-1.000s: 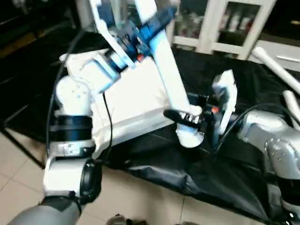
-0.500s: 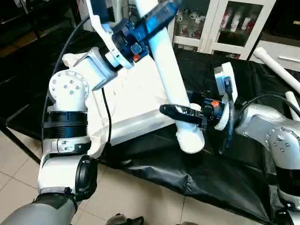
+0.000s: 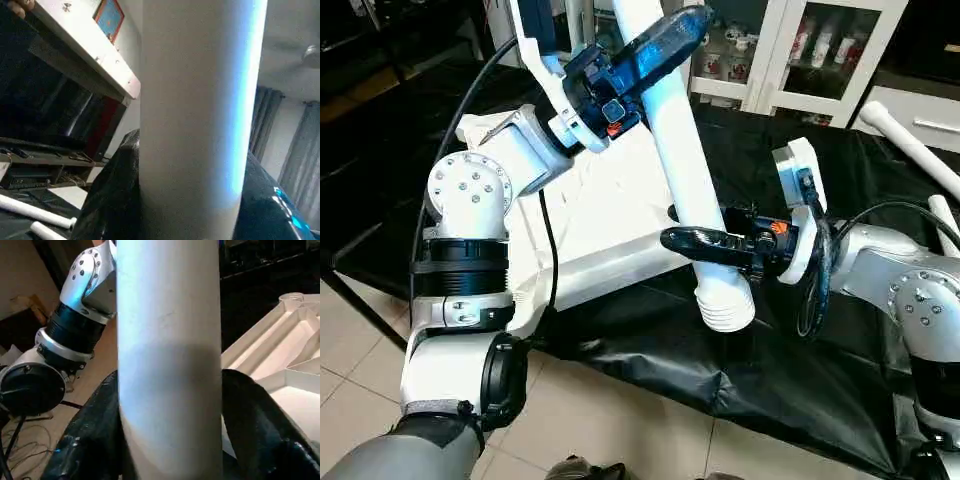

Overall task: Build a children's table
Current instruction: Pick table leg

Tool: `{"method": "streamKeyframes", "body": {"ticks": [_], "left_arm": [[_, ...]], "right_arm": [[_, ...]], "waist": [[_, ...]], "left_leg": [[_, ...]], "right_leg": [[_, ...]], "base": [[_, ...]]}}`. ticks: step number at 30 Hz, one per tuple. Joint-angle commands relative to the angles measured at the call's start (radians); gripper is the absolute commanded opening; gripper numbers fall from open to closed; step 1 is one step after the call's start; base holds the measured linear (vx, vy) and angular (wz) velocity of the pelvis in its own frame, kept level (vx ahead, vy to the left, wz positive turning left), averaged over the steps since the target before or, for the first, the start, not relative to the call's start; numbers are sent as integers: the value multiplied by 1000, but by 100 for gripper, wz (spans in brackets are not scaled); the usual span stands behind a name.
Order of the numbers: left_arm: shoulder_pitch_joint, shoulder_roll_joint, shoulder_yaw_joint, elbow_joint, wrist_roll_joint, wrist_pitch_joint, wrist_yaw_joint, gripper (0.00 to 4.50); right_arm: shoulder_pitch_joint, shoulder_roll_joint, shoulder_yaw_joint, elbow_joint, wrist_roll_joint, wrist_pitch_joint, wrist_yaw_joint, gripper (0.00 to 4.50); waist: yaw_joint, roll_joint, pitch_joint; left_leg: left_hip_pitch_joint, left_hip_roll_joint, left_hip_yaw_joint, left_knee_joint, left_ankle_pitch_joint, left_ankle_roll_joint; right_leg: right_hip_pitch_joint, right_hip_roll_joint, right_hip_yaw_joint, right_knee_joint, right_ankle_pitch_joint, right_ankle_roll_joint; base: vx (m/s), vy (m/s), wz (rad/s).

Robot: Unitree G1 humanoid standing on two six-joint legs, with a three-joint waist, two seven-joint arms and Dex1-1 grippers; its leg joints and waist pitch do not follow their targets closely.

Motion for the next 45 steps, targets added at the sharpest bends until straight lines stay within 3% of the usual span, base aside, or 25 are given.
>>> {"method": "streamKeyframes", "body": {"ticks": [1,5,6,10,13,17,20,22,25,31,36,43,44,45], "left_arm": [[13,-13,-27,-27,-8,25,-18,168],[20,-20,-24,-15,44,-25,50,168],[12,-27,-11,3,41,-21,82,224],[-19,-56,20,72,112,-63,281,258],[-3,-81,-4,47,196,-128,374,286],[11,-115,-5,15,217,-144,454,329],[11,-129,9,12,208,-143,477,292],[10,-130,14,13,205,-140,478,301],[9,-132,33,12,190,-125,492,256],[9,-135,47,16,179,-126,520,208],[8,-140,56,13,170,-117,523,180],[3,-136,59,6,156,-106,514,175],[3,-135,57,5,156,-105,510,174],[3,-110,29,-11,164,-85,460,174]], "right_arm": [[-27,4,-28,29,-63,-43,-79,237],[-41,17,-9,44,-133,-94,-131,207],[-43,19,-4,44,-152,-107,-144,196],[-51,23,59,50,-293,-192,-229,185],[-48,40,103,46,-378,-237,-287,183],[-44,81,130,42,-416,-267,-330,183],[-45,90,146,50,-445,-290,-341,183],[-46,89,150,53,-453,-295,-340,183],[-49,95,149,64,-472,-304,-340,183],[-51,98,151,73,-490,-318,-341,183],[-51,102,152,77,-503,-329,-333,183],[-55,104,148,83,-516,-341,-337,183],[-56,105,146,84,-516,-341,-339,218],[-63,119,110,85,-463,-305,-327,253]], "waist": [[-1,-9,-72],[-3,-9,-73],[-2,-8,-73],[-3,-9,-72],[-4,-9,-77],[-4,-13,-78],[-3,-15,-78],[-4,-12,-76],[-4,-12,-75],[-3,-10,-77],[-4,-11,-77],[-4,-10,-77],[-4,-10,-77],[-4,-11,-78]], "left_leg": [[23,66,-28,-85,-132,-20],[23,66,-29,-86,-132,-30],[23,65,-28,-85,-130,-30],[27,64,-26,-84,-128,-43],[20,66,-30,-85,-95,-34],[16,64,-28,-81,-67,-1],[17,63,-26,-81,-65,11],[19,63,-26,-81,-76,10],[20,64,-26,-82,-86,7],[20,63,-27,-81,-78,9],[19,63,-26,-81,-81,13],[20,64,-26,-81,-78,14],[20,63,-26,-81,-78,14],[20,63,-26,-80,-76,15]], "right_leg": [[45,-81,38,-75,-180,-235],[47,-82,38,-74,-180,-226],[47,-82,38,-74,-176,-228],[41,-78,40,-76,-160,-218],[49,-79,38,-70,-109,-210],[53,-82,39,-65,-49,-236],[52,-79,39,-68,-55,-239],[51,-78,38,-69,-75,-238],[50,-77,38,-70,-89,-235],[50,-77,38,-67,-65,-238],[51,-77,38,-67,-62,-241],[51,-77,38,-66,-49,-244],[51,-77,38,-66,-51,-244],[51,-77,38,-66,-52,-244]], "base": [[0,0,0],[0,0,0],[0,0,0],[0,0,0],[0,0,0],[0,0,0],[0,0,0],[0,0,0],[0,0,0],[0,0,0],[0,0,0],[0,0,0],[0,0,0],[0,0,0]]}}
